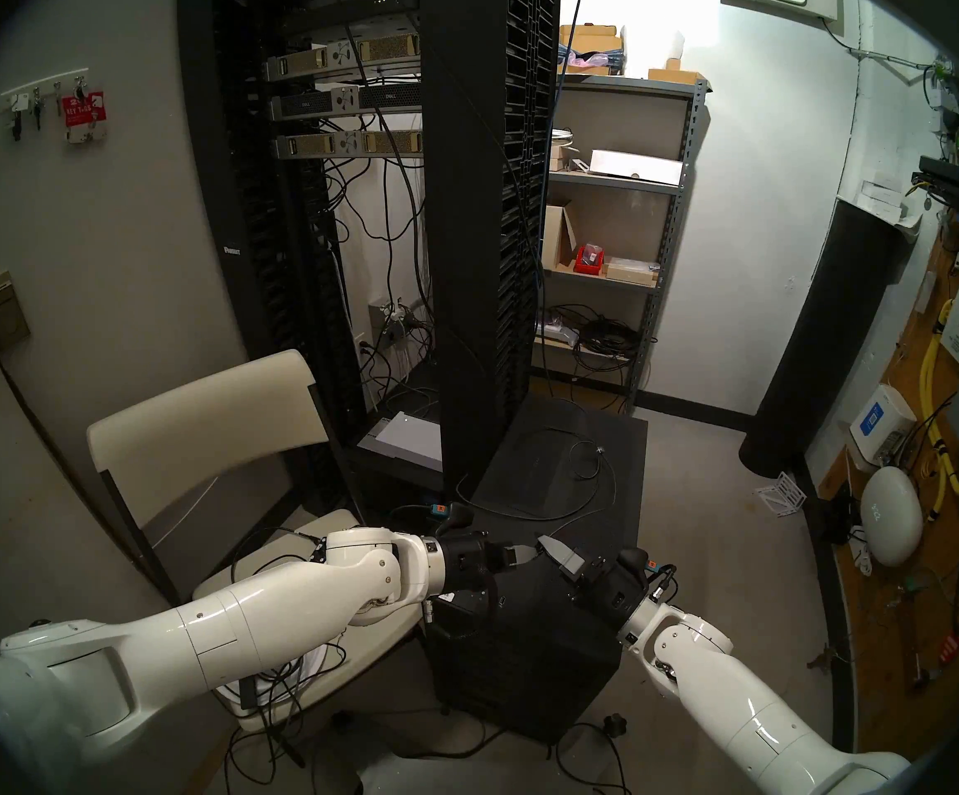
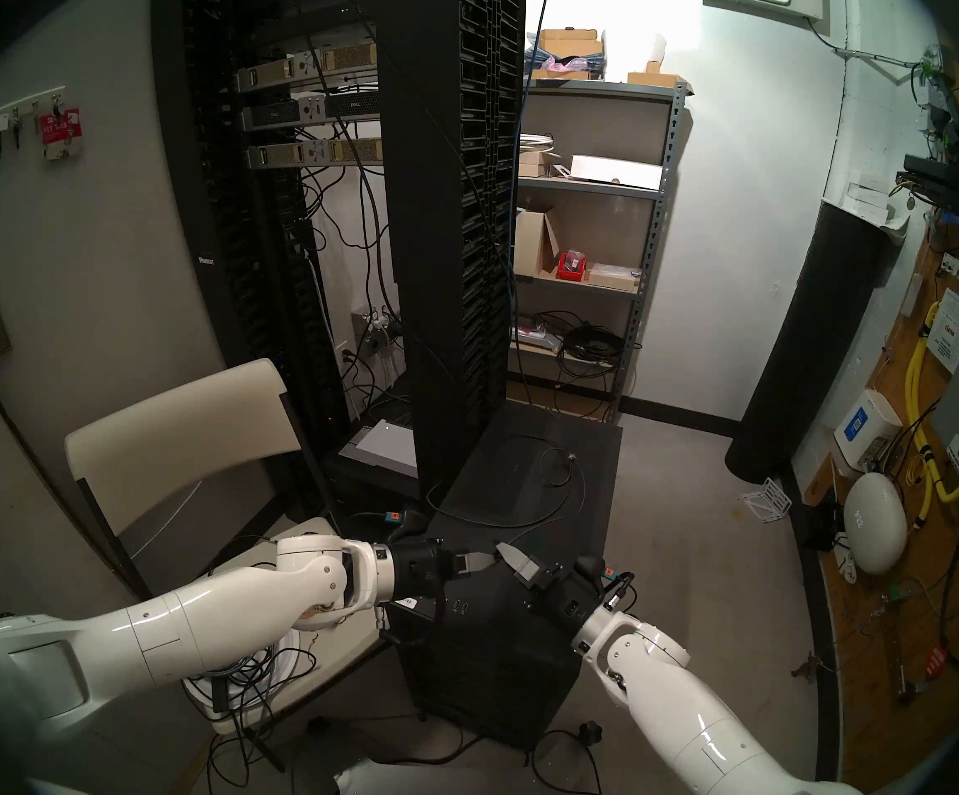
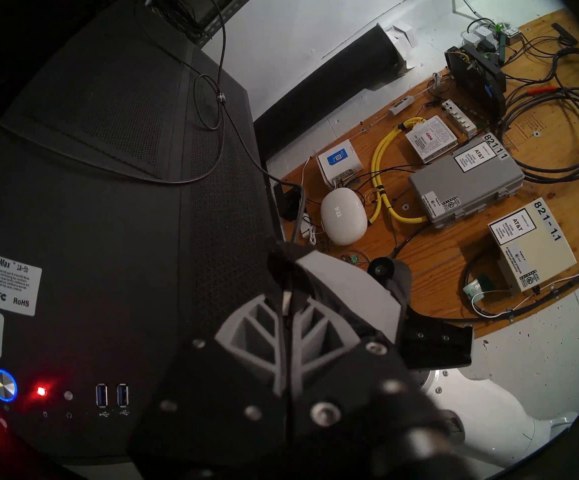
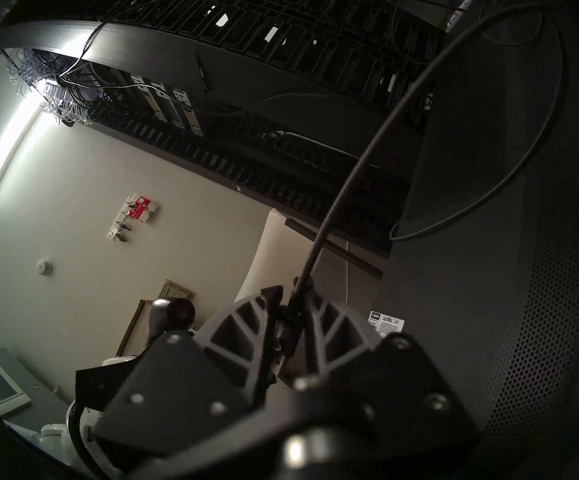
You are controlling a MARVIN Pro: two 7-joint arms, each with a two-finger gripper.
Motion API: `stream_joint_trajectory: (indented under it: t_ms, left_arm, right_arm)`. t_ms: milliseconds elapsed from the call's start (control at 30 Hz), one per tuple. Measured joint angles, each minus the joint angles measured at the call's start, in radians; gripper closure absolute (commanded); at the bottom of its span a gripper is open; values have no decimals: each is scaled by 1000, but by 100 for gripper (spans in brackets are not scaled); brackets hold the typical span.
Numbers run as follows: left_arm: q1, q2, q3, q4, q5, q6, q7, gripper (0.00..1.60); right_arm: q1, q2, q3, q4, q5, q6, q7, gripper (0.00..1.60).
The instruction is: Insert the cable into the workstation's USB slot
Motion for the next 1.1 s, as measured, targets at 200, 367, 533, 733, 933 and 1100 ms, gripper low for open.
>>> stream_joint_trajectory:
  t_ms: [200,367,533,733,933,1100]
  left_arm:
    - [2,6,-1,-4,-4,-3,2,160]
    - [2,7,1,-8,2,-11,12,135]
    - [0,2,9,-16,48,-37,34,20]
    - [3,-4,10,-16,91,-89,85,0]
    - [6,-9,11,-16,127,-130,114,0]
    - [18,0,20,-45,231,-214,125,0]
  right_arm:
    - [-1,1,-1,-5,0,-3,-3,160]
    - [-15,1,6,-22,0,-18,-16,160]
    - [-30,2,16,-38,-2,-33,-31,160]
    - [-42,0,28,-62,-4,-51,-41,160]
    - [-49,-3,39,-83,-5,-62,-69,160]
    - [-54,-9,48,-101,-6,-79,-108,160]
